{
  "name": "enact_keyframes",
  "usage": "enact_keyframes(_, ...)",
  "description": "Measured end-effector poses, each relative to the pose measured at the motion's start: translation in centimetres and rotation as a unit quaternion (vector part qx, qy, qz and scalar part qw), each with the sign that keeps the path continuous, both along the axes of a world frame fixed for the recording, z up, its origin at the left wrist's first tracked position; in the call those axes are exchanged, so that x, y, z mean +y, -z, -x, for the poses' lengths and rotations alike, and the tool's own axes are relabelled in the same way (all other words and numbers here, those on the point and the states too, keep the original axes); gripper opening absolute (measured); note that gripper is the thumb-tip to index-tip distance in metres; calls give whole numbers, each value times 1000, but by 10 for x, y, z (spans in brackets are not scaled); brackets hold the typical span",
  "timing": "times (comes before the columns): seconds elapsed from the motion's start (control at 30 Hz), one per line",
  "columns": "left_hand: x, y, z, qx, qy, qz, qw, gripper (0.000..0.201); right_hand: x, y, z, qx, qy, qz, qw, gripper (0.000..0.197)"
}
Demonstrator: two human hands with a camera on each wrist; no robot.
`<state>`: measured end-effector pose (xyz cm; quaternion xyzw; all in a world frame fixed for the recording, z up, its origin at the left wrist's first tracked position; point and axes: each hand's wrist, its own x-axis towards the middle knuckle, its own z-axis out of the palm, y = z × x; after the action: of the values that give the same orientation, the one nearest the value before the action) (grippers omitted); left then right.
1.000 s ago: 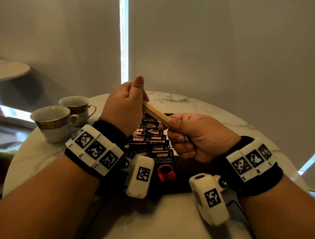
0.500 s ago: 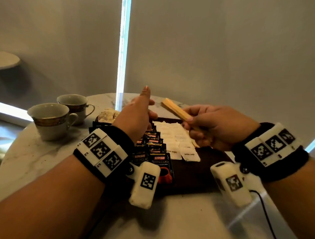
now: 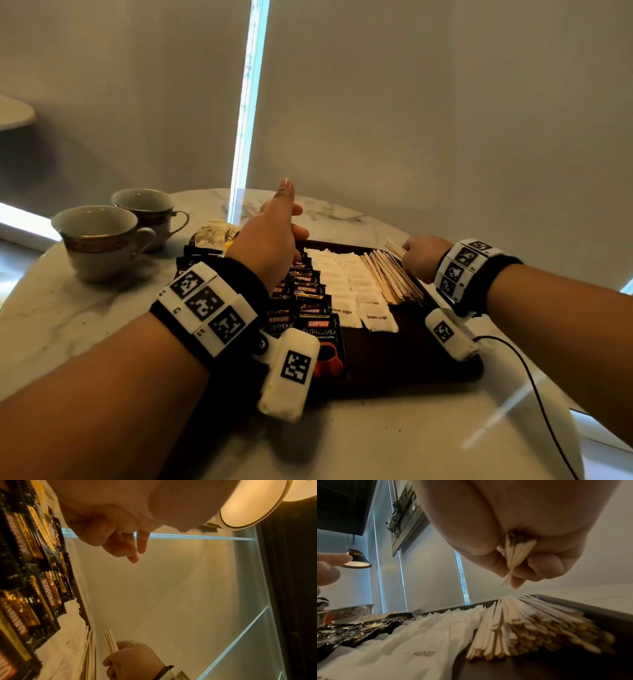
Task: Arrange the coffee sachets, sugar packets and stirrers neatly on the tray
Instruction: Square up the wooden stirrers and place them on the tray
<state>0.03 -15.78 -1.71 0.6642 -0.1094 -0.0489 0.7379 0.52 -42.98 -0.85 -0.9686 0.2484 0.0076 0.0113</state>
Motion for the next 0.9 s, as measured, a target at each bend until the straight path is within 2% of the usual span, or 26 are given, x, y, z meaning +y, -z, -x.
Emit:
enact_keyframes(0.3, -1, 0, -4, 20, -1, 6, 1000, 57, 12, 18, -15, 29, -10, 6, 1000, 33)
enact_keyframes(0.47, -1, 0, -3, 24, 12, 8, 1000, 57, 13, 22, -16, 61, -12, 40, 997, 33)
enact_keyframes(0.7, 1, -1, -3, 32, 13, 16, 999, 56, 11, 15, -16, 42, 10, 1, 999, 29)
enact_keyframes(0.77, 1, -2, -2, 34, 14, 19, 999, 55, 10, 12, -15, 49, 21, -2, 999, 34)
enact_keyframes(0.9, 1, -1, 0, 38, 14, 23, 999, 56, 11, 14, -11, 49, 23, -15, 998, 60)
